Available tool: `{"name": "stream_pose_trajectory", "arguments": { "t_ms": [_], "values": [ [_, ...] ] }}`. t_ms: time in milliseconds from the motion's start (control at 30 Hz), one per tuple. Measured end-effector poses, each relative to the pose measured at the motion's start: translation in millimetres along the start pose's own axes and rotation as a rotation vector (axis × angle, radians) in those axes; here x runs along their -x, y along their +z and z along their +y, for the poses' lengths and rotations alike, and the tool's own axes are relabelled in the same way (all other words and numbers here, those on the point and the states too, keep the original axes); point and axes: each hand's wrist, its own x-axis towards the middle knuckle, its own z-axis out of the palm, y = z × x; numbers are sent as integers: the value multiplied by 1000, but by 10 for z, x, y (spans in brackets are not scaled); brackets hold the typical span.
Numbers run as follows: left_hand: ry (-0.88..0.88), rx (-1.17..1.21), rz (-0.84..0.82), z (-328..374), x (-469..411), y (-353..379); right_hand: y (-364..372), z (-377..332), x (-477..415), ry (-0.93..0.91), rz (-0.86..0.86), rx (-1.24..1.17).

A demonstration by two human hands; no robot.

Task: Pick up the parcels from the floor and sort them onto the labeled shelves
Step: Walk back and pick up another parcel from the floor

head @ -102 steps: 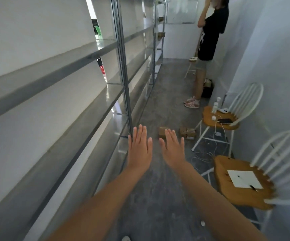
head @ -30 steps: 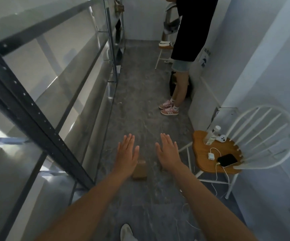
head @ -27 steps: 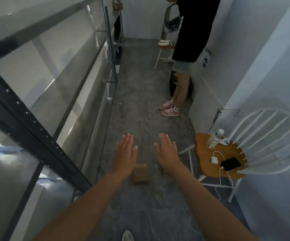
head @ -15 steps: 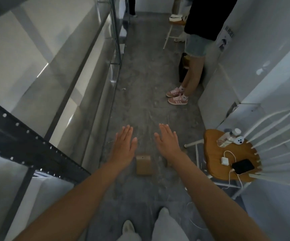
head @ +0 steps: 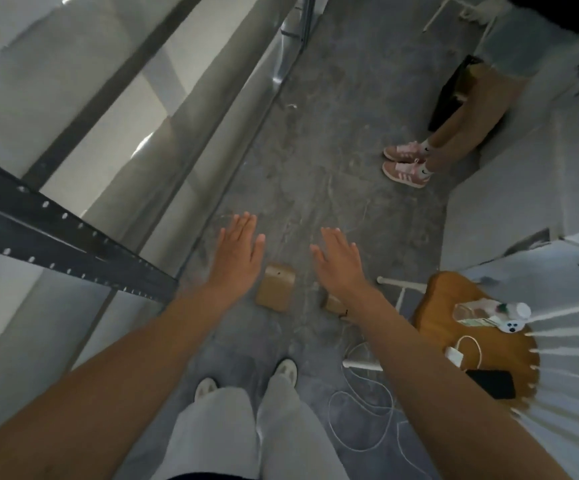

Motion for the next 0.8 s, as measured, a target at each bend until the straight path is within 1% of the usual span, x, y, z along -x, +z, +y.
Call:
{"name": "stream_pose_trajectory", "arguments": {
  "t_ms": [167, 333, 433, 567, 700, 800],
  "values": [
    [-123, 53, -15, -292, -103, 472, 223, 355, -516, 18, -52, 31],
    [-232, 127, -29, -672, -316, 881, 623, 596, -968, 56, -65, -22],
    [-291, 173, -48, -926, -518, 1159, 1043, 775, -1200, 108, -64, -123],
    [-361, 220, -86, -1371, -778, 1656, 1795, 1118, -1504, 255, -100, -291],
    [-401, 261, -111, -1826, -996, 2228, 2567, 1543, -1803, 358, -105, -436],
    [-427, 279, -171, -2197, -1170, 2715, 3011, 1850, -2116, 432, -128, -465]
  ]
}}
